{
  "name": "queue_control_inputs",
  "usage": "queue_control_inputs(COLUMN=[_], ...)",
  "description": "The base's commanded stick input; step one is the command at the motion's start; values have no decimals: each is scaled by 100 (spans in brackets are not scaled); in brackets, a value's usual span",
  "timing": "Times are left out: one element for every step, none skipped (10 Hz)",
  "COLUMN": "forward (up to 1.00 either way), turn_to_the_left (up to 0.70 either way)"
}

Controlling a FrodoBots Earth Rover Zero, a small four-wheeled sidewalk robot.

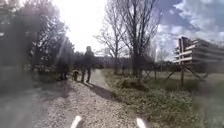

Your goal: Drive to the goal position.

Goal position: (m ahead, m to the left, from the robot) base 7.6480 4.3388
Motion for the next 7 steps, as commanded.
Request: queue_control_inputs(forward=[30, 30, 30, 30, 30, 30, 30], turn_to_the_left=[0, 0, 0, 0, 0, 0, 0])
